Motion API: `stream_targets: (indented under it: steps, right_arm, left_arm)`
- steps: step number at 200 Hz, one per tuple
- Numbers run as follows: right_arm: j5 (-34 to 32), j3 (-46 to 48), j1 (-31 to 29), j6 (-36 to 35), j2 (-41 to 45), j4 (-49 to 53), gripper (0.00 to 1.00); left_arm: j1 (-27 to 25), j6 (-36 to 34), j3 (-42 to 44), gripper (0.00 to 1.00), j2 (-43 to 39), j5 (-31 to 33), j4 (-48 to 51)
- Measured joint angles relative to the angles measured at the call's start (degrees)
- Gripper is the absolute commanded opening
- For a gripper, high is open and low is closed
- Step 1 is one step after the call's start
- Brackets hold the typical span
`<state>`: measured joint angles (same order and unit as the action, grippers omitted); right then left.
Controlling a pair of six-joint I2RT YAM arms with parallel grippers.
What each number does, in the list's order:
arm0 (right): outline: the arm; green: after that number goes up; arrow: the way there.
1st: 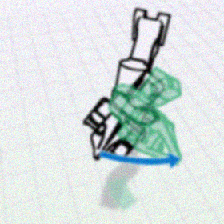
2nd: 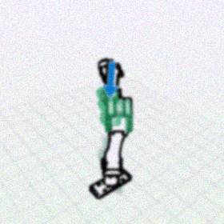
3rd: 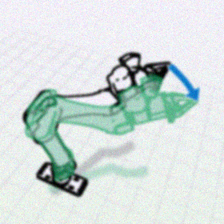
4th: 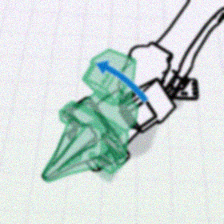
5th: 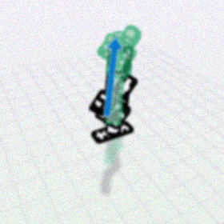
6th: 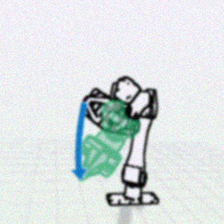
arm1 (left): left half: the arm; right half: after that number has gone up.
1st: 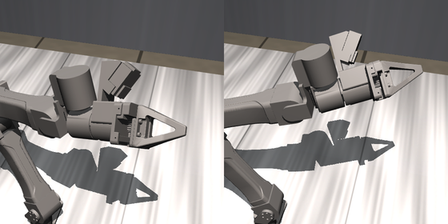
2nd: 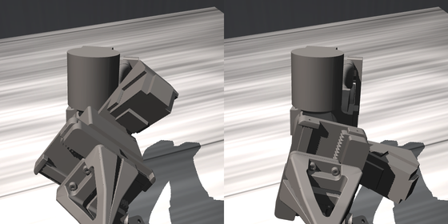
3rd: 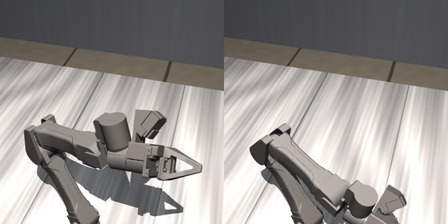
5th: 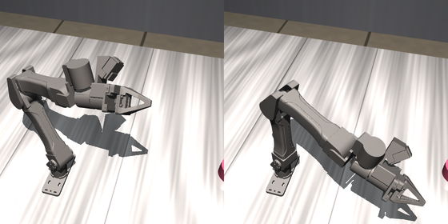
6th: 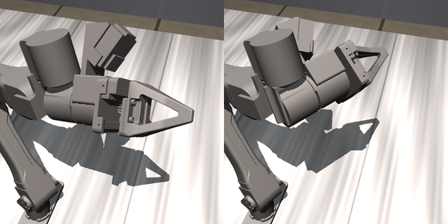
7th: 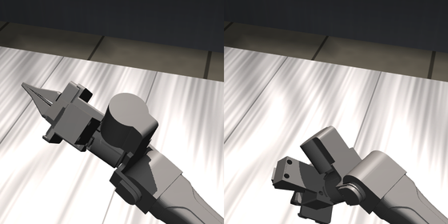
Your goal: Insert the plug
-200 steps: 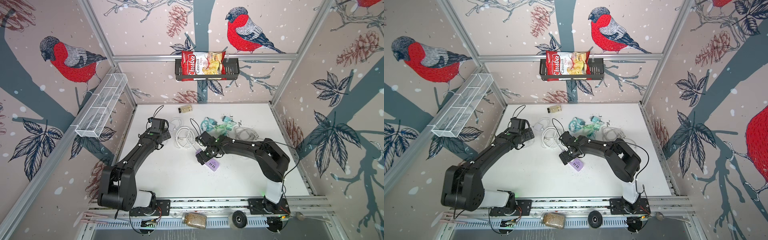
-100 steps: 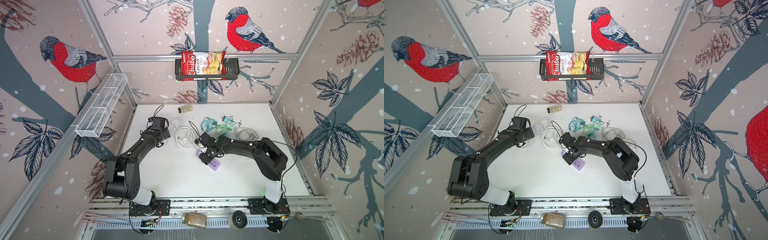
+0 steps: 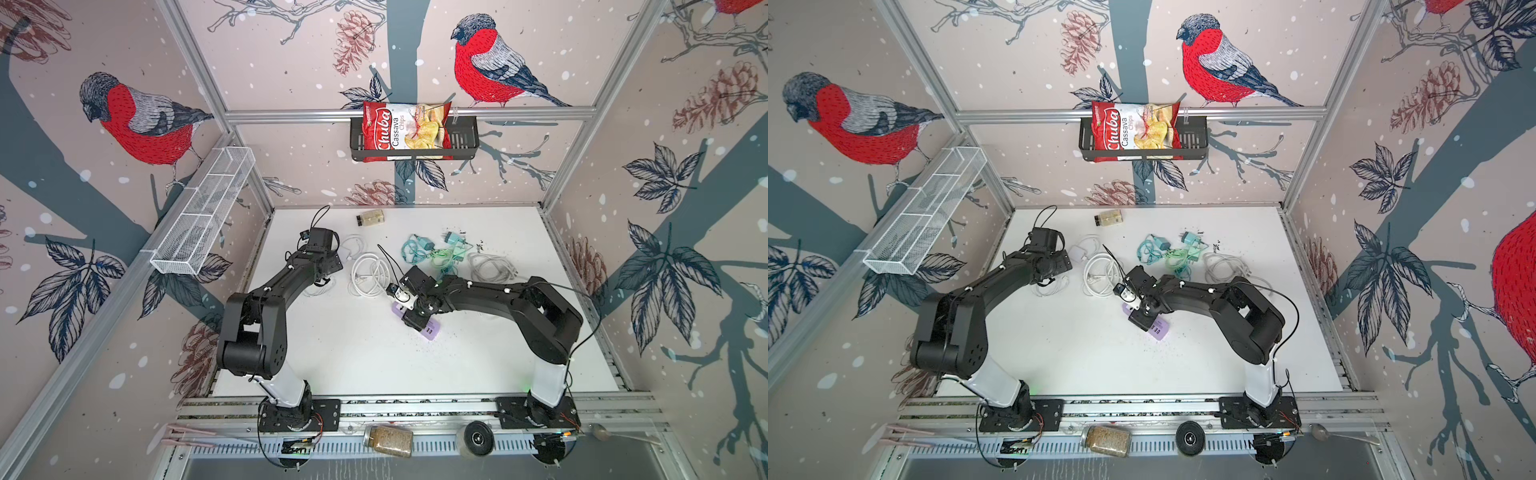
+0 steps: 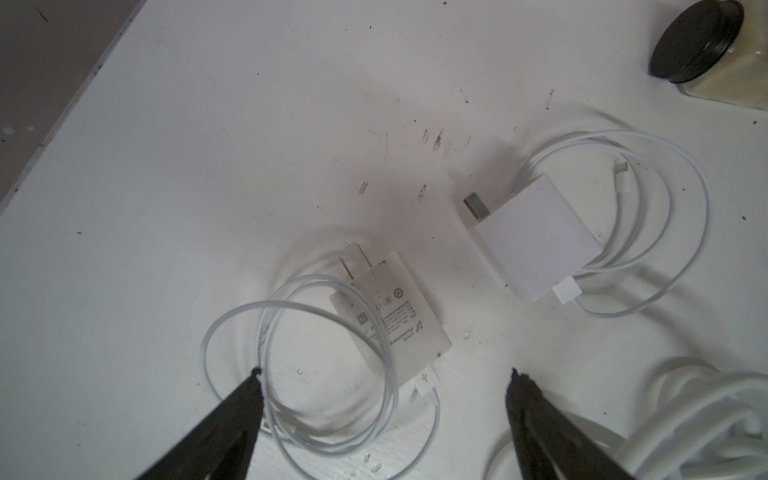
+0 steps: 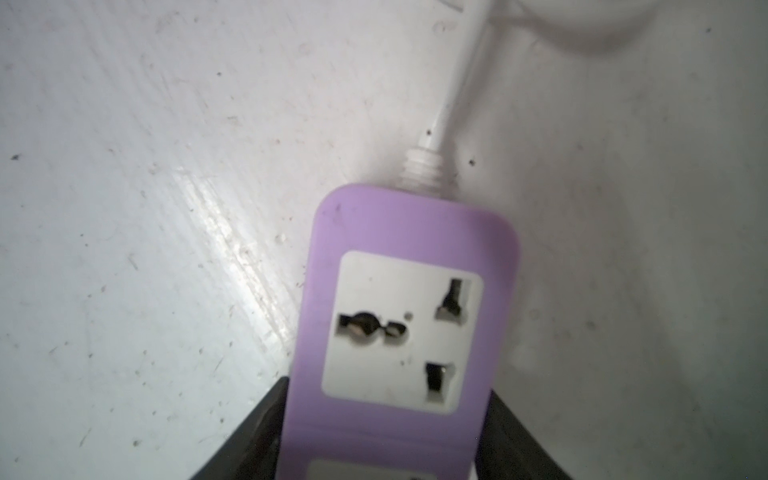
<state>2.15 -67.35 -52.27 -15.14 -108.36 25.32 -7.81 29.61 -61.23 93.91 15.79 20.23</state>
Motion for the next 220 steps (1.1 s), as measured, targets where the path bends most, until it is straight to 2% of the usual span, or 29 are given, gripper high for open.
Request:
stream_targets:
  steps: [62,94,123,220]
  right_arm:
    - [-2.5,1.7,1.7,-3.1,2.4,2.2,0.69]
    - [-4.1,1.7,1.4,-4.4,2.8,3.6,0.79]
    - [-5.2,1.0,1.3,-4.6,2.4,4.0,0.83]
    - [-6.1,4.6,2.3,-4.4,11.1,0.4,0.86]
  left_arm:
    - [0.0,2.1,-0.1,0.89,0.5,0.2,0.3]
    - [0.0,3.2,0.6,0.9,0.5,0.6,1.1]
    - [0.0,3.4,0.5,0.9,1.4,0.7,1.4]
    - [0.3,3.4,-5.2,0.88,9.4,-0.2,1.7]
